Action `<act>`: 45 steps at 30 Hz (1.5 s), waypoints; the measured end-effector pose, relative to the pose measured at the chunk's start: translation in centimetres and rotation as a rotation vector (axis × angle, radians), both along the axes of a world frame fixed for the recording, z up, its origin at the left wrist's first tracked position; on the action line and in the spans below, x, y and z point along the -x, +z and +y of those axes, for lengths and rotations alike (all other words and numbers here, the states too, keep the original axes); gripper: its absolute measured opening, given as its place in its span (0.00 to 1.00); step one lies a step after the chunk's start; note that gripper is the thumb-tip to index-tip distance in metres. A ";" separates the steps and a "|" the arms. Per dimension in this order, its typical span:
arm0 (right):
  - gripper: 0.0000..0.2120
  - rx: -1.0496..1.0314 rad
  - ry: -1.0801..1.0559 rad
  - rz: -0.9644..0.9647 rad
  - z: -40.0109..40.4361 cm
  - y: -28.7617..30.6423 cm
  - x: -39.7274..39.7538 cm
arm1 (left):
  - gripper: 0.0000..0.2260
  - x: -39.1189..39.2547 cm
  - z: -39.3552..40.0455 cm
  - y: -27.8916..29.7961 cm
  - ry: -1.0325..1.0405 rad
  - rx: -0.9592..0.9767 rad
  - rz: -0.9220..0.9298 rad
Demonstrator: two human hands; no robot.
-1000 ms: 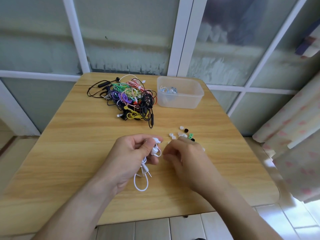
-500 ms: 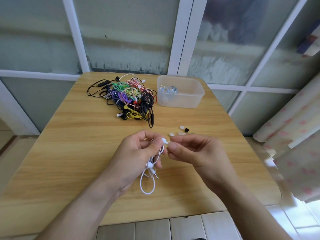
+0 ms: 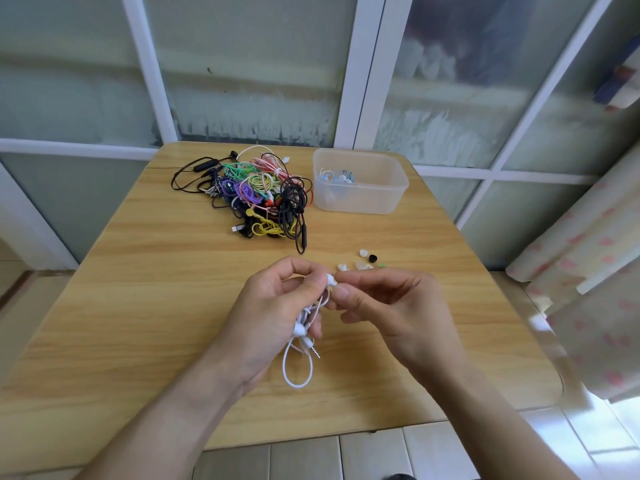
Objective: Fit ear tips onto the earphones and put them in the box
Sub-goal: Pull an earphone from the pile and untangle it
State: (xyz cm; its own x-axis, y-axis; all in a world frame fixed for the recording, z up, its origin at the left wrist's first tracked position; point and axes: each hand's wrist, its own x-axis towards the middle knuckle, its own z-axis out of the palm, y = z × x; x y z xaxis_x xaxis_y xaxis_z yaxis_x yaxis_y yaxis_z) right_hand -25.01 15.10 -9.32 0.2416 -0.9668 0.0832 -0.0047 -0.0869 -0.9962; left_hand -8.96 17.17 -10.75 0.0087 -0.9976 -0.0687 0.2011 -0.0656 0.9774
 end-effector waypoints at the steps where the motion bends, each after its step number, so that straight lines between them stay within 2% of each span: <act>1: 0.11 0.006 0.006 0.010 0.0 0.0 0.0 | 0.05 0.0 0.0 0.0 0.005 0.010 -0.015; 5: 0.14 0.036 -0.047 0.054 0.0 0.0 -0.2 | 0.07 0.1 0.2 0.0 0.015 0.046 -0.074; 7: 0.12 0.058 -0.054 0.040 0.0 0.1 -0.2 | 0.09 0.0 0.2 0.1 0.015 0.054 -0.080; 11: 0.10 0.071 0.040 0.024 0.1 0.4 0.0 | 0.14 -0.2 0.3 0.4 0.012 0.054 -0.068; 16: 0.07 0.093 0.081 -0.008 -0.2 0.1 0.3 | 0.12 -0.4 0.3 0.4 -0.037 -0.003 0.029; 19: 0.08 0.081 0.095 -0.029 -0.3 0.0 0.3 | 0.09 -0.4 0.4 0.5 -0.070 -0.048 0.093; 27: 0.09 -0.004 0.142 -0.103 -0.3 -0.4 0.3 | 0.07 -0.3 0.6 0.6 -0.075 -0.095 0.137; 35: 0.08 0.052 0.181 -0.097 -0.6 -0.7 0.3 | 0.06 -0.1 0.9 0.8 -0.091 -0.164 0.218; 39: 0.07 0.187 0.123 -0.047 -0.7 -0.8 0.4 | 0.05 0.2 1.1 0.9 -0.122 -0.205 0.273; 45: 0.04 0.659 0.126 0.194 -1.2 -0.7 0.7 | 0.06 0.4 1.2 0.9 -0.146 -0.286 0.367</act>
